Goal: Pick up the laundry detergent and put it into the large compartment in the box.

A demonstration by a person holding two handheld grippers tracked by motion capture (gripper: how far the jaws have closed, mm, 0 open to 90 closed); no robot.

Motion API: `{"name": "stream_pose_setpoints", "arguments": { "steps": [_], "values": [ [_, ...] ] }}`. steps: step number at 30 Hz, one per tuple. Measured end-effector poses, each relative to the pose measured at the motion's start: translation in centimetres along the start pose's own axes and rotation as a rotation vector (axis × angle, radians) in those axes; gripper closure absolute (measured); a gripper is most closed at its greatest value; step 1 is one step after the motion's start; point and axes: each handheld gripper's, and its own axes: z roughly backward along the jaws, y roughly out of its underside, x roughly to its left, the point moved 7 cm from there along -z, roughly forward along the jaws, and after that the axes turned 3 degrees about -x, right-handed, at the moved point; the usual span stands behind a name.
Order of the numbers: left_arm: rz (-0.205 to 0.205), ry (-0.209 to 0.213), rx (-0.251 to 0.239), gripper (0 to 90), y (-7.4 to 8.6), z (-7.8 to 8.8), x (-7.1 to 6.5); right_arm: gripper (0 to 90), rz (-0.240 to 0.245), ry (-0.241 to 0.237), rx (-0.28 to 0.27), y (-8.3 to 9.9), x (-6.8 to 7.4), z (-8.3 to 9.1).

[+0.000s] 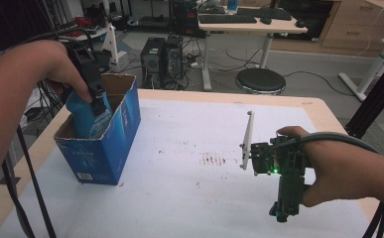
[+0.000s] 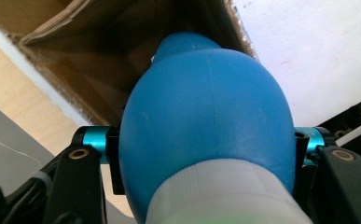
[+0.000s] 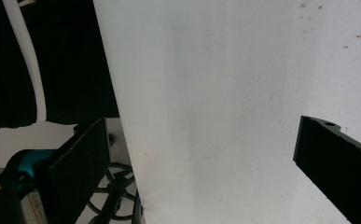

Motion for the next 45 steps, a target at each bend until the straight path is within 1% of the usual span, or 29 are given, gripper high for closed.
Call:
{"name": "stream_pose_setpoints", "arguments": {
  "steps": [4, 6, 7, 8, 9, 10, 11, 12, 13, 14, 15, 16, 17, 18, 20, 21, 23, 25, 26, 28, 29, 30, 41, 45],
  "values": [
    [-0.049, -0.004, 0.014, 38.8, 0.1, -1.2, 0.1, 3.0, -0.001, -0.005, 0.003, -0.1, 0.0, -0.1],
    [-0.068, 0.002, 0.019, 38.9, 0.1, -1.8, 0.2, 3.0, 0.014, -0.001, 0.009, -0.1, -0.2, -0.1],
    [-0.081, 0.003, 0.020, 38.9, 0.1, -2.1, 0.2, 3.0, 0.001, -0.007, 0.005, -0.2, -0.1, -0.2],
    [-0.090, 0.004, 0.019, 38.8, 0.1, -2.3, 0.2, 3.0, 0.001, -0.009, 0.006, -0.2, -0.1, -0.2],
    [-0.111, 0.006, 0.022, 38.8, 0.2, -2.6, 0.3, 3.0, -0.001, -0.008, 0.007, -0.2, -0.1, -0.2],
    [-0.120, 0.008, 0.021, 38.8, 0.1, -2.8, 0.3, 3.0, -0.001, -0.008, 0.009, -0.3, -0.1, -0.2],
    [-0.141, 0.006, 0.022, 38.8, 0.1, -3.1, 0.3, 3.0, 0.006, -0.008, 0.006, -0.3, -0.2, -0.3],
    [-0.156, 0.005, 0.024, 38.8, 0.1, -3.3, 0.3, 3.0, -0.002, -0.010, 0.009, -0.3, -0.1, -0.3],
    [-0.168, 0.004, 0.023, 38.8, 0.1, -3.5, 0.3, 3.0, 0.002, -0.010, 0.008, -0.4, -0.1, -0.3],
    [-0.187, 0.000, 0.026, 38.8, 0.1, -3.7, 0.4, 3.0, 0.008, -0.010, 0.010, -0.4, -0.2, -0.3],
    [-0.206, -0.005, 0.027, 38.8, 0.0, -3.9, 0.4, 3.0, 0.000, -0.011, 0.010, -0.5, -0.1, -0.3],
    [-0.214, -0.007, 0.024, 38.8, 0.0, -4.0, 0.3, 3.0, 0.002, -0.011, 0.012, -0.5, -0.1, -0.3],
    [-0.231, -0.011, 0.028, 38.8, 0.0, -4.2, 0.4, 3.0, 0.004, -0.011, 0.011, -0.5, -0.2, -0.3],
    [-0.234, -0.014, 0.017, 38.8, -0.1, -4.3, 0.4, 3.0, 0.003, -0.012, 0.011, -0.5, -0.2, -0.3],
    [-0.242, -0.018, 0.019, 38.8, -0.1, -4.4, 0.6, 3.0, 0.003, -0.013, 0.011, -0.5, -0.2, -0.4],
    [-0.237, -0.016, 0.010, 38.8, -0.2, -4.5, 0.6, 3.0, 0.002, -0.014, 0.015, -0.5, -0.2, -0.4],
    [-0.249, -0.013, 0.005, 38.8, -0.2, -4.6, 0.7, 3.0, -0.003, -0.015, 0.020, -0.5, -0.2, -0.4],
    [-0.258, -0.010, 0.005, 38.7, -0.2, -4.7, 0.8, 3.0, 0.013, -0.009, 0.019, -0.5, -0.4, -0.5],
    [-0.275, -0.011, 0.015, 38.7, -0.2, -4.8, 0.8, 3.0, 0.004, -0.015, 0.016, -0.6, -0.3, -0.5],
    [-0.282, -0.004, 0.013, 38.7, -0.2, -5.2, 0.8, 3.0, 0.004, -0.011, 0.019, -0.6, -0.5, -0.5],
    [-0.289, -0.002, 0.015, 38.7, -0.3, -5.5, 0.8, 3.0, -0.006, -0.015, 0.017, -0.6, -0.4, -0.5],
    [-0.290, 0.001, -0.003, 38.7, -0.3, -5.4, 0.8, 3.0, -0.003, -0.017, 0.016, -0.7, -0.5, -0.5],
    [-0.308, 0.004, 0.010, 38.3, -0.2, -5.5, 0.8, 3.0, -0.006, -0.023, 0.016, -0.7, -0.6, -0.6],
    [-0.299, 0.005, 0.017, 38.1, -0.1, -5.5, 0.8, 3.0, -0.007, -0.021, 0.019, -0.7, -0.5, -0.5]
  ]
}}
